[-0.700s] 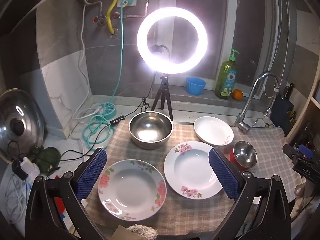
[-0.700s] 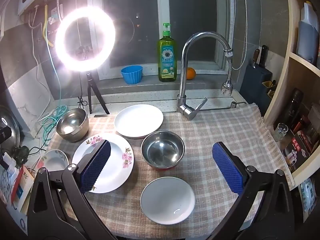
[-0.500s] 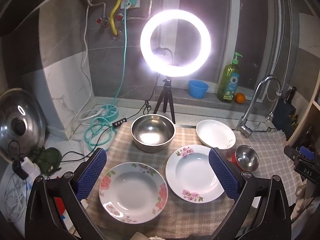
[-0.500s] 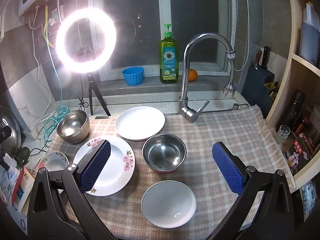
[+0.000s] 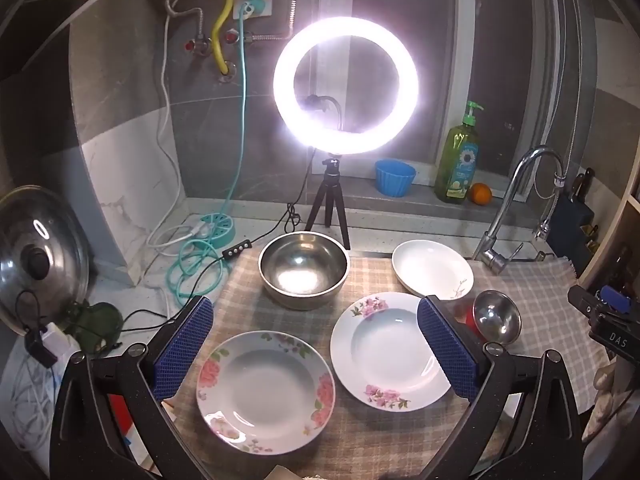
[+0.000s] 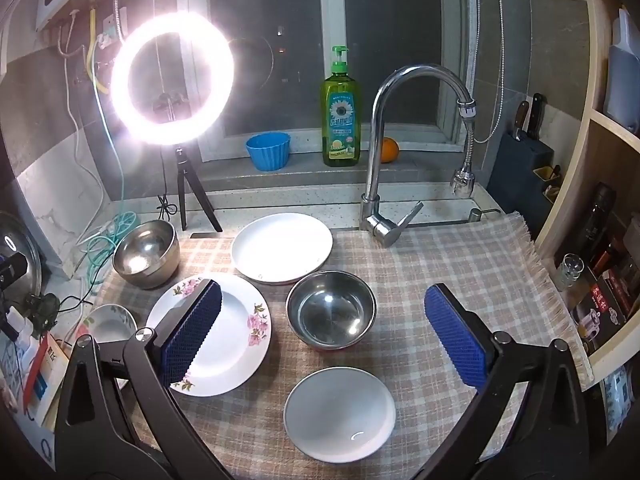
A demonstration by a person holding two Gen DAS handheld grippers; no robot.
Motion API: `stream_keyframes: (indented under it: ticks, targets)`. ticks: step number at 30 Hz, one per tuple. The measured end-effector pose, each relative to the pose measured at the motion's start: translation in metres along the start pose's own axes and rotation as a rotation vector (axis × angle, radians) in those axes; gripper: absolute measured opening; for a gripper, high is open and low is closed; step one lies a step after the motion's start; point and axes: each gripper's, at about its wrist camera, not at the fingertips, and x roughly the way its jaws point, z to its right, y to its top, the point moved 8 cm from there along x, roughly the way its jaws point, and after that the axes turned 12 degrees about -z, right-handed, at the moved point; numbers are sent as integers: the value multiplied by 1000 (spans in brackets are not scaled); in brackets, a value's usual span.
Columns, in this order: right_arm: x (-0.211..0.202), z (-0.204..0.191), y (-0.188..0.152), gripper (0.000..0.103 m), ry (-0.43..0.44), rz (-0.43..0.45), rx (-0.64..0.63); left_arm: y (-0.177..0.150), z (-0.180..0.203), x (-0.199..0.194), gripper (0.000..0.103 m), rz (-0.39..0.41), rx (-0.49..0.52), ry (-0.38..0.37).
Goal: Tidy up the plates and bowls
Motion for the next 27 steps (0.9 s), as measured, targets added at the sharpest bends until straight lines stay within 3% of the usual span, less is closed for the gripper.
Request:
stream_keyframes:
  ticks: [27]
  targets:
    - [7, 2, 1, 103, -12, -12, -4, 5, 9, 7, 102, -9, 23, -17]
